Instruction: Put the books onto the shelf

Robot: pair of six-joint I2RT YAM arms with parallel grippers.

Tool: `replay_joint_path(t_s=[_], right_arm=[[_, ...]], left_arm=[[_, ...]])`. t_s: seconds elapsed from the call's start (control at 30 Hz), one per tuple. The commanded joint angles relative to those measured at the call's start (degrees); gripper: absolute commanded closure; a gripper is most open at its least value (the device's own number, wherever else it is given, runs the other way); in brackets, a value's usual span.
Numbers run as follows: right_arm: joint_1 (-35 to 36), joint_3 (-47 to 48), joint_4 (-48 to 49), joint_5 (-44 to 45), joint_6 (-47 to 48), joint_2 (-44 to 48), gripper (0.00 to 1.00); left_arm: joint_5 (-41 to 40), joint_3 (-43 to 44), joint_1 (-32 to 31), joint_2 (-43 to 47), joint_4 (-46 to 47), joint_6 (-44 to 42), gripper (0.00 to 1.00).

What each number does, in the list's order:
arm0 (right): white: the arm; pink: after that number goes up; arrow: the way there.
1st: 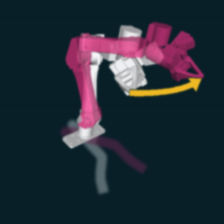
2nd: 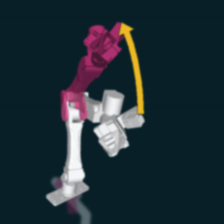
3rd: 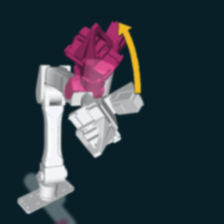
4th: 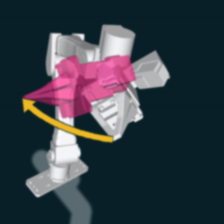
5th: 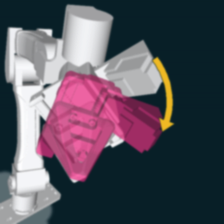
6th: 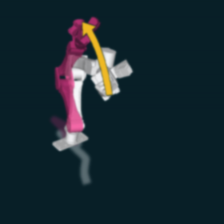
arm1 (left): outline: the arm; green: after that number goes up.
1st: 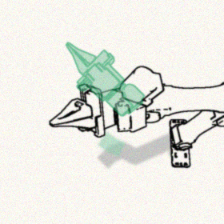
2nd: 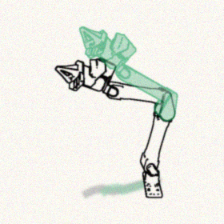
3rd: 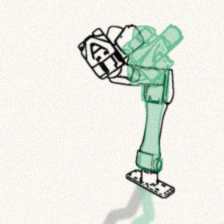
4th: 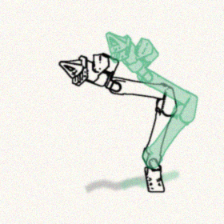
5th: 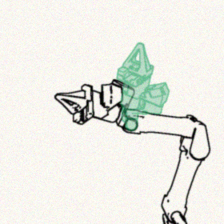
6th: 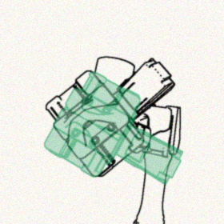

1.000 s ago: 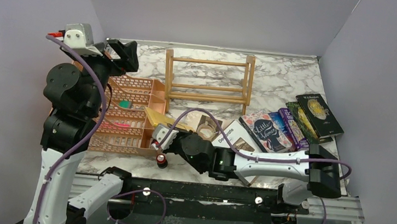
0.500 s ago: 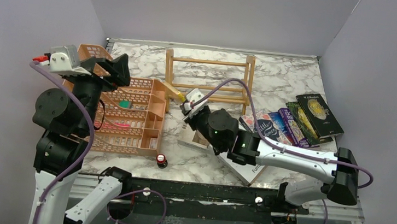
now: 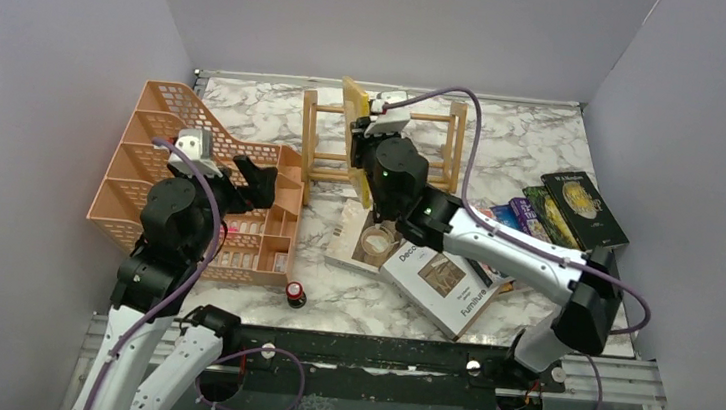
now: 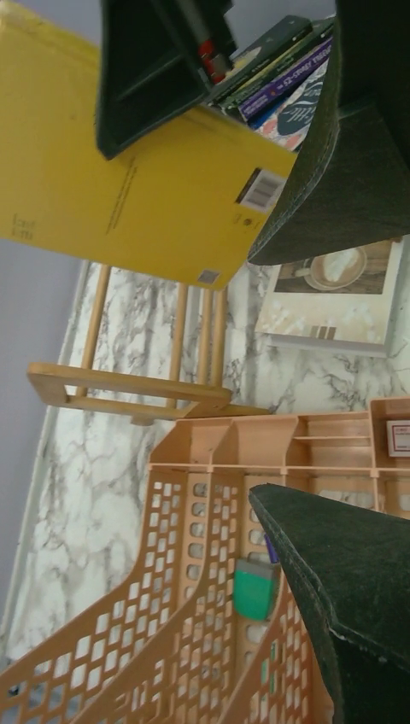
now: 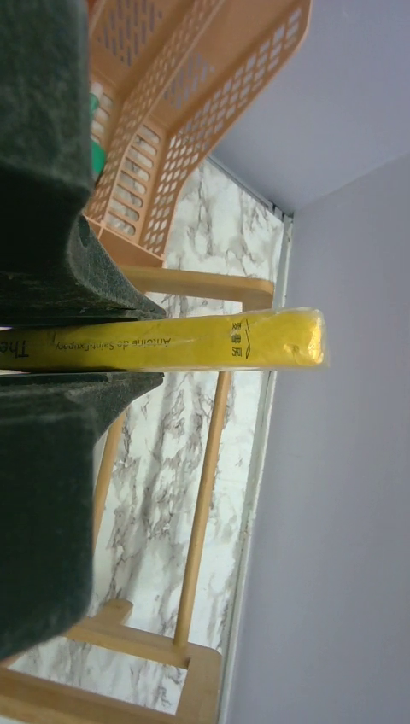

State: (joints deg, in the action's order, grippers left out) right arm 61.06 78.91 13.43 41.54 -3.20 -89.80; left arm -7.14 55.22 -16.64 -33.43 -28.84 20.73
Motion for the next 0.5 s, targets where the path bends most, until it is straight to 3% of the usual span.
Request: replay_joint_path(t_s=[0.0,0.47], right_arm=[[-2.1,4.9,6.0,2.9,-6.3,-6.1,0.99],[-6.1,23.4,4.7,1.8,-5.4,-25.8,0.99]], left_arm=[[6.2,-5.5,-0.6,2.7,1.7,4.6,0.01],[10.2,-18.8,-1.5,7.1,6.7,3.5,0.01]])
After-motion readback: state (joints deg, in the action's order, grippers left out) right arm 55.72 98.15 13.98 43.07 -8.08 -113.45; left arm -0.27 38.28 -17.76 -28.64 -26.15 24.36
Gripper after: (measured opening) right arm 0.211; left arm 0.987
